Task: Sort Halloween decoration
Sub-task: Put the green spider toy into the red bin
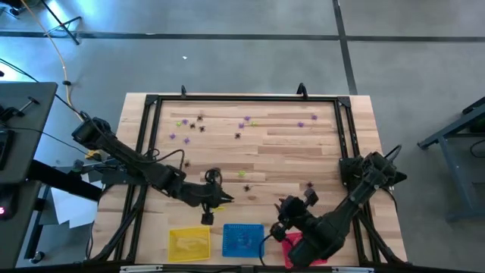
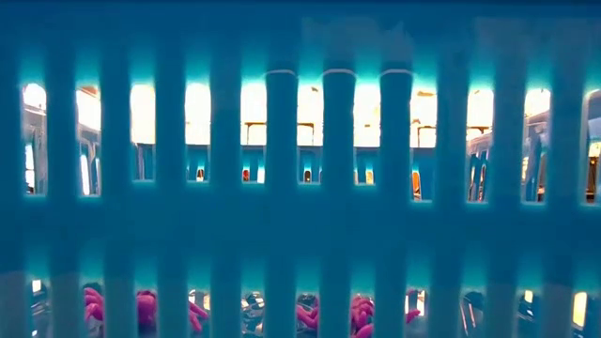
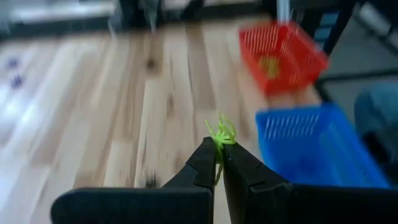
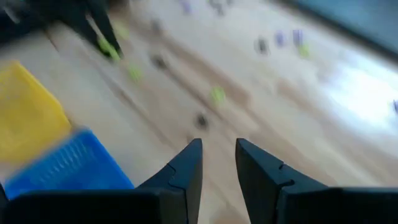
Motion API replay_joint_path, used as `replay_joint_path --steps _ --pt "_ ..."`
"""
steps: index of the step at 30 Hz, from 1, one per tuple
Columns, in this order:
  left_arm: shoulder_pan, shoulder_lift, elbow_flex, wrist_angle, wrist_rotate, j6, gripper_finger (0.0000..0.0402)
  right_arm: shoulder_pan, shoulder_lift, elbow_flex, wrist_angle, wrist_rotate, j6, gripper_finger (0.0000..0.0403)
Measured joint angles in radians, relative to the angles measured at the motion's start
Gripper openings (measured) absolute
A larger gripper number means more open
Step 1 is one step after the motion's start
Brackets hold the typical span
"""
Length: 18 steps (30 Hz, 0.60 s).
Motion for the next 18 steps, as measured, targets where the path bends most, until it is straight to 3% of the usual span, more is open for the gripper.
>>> replay_joint_path --steps 9,18 --pt "-0.006 0.000 0.000 0.199 -0.040 0.068 0.0000 -0.019 0.071 0.000 0.195 0.266 -0.192 0.0092" --pt "-0.006 0.000 0.000 0.232 -0.069 0.114 0.0000 -0.074 0.083 0.000 0.369 0.319 -0.407 0.0092"
